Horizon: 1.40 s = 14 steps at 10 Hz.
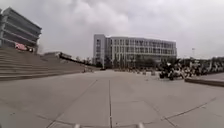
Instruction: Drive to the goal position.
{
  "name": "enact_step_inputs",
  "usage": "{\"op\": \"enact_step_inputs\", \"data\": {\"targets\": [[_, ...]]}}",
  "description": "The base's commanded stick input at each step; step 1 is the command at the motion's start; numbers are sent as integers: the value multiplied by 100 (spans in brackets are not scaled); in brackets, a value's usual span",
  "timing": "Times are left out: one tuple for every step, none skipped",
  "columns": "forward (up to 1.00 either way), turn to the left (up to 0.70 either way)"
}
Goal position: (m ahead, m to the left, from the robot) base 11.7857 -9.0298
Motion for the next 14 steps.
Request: {"op": "enact_step_inputs", "data": {"targets": [[50, 0], [50, 0], [50, 0], [50, 0], [50, 0], [50, 0], [50, 0], [50, 0], [50, 0], [50, 0], [50, 0], [50, 0], [50, 0], [50, 0]]}}
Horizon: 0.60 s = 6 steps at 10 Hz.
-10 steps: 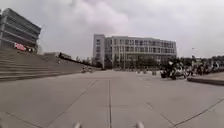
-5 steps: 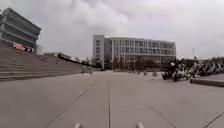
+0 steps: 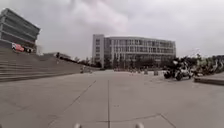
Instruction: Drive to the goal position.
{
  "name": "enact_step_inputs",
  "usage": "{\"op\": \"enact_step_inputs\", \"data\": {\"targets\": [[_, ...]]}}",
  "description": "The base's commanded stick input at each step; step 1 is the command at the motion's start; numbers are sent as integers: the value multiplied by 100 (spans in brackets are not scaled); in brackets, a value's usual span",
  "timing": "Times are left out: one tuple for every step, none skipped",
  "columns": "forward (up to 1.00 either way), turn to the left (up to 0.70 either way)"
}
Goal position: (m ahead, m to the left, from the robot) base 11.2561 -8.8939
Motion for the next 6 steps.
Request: {"op": "enact_step_inputs", "data": {"targets": [[50, 0], [50, 0], [50, 0], [50, 0], [50, 0], [50, 0]]}}
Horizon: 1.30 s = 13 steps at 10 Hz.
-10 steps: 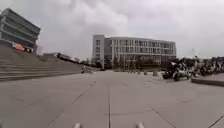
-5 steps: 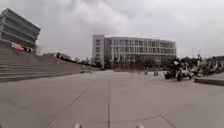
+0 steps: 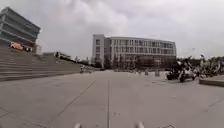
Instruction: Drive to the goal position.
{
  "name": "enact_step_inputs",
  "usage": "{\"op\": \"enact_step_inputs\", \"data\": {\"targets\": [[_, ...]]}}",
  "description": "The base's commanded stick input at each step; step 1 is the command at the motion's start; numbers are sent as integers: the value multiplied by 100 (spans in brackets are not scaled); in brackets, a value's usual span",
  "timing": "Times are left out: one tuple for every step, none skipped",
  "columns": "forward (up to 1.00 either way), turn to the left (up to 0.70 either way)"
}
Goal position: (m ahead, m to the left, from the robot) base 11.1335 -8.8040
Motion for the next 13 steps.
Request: {"op": "enact_step_inputs", "data": {"targets": [[50, 0], [50, 0], [50, 0], [50, 0], [50, 0], [50, 0], [50, 0], [50, 0], [50, 0], [50, 0], [50, 0], [50, 0], [50, 0]]}}
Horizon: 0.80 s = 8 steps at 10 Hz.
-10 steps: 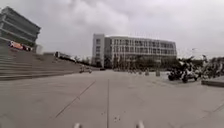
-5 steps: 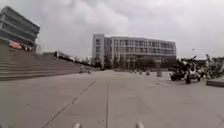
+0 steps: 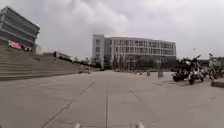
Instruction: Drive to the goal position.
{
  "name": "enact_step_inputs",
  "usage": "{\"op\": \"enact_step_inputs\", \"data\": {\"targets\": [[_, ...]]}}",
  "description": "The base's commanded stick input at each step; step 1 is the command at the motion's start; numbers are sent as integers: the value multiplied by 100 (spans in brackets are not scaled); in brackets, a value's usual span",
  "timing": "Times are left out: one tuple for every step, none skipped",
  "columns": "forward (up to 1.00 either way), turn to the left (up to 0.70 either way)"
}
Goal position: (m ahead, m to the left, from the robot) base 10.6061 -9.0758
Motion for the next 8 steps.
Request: {"op": "enact_step_inputs", "data": {"targets": [[50, 0], [50, 0], [50, 0], [50, 0], [50, 0], [50, 0], [50, 0], [50, 0]]}}
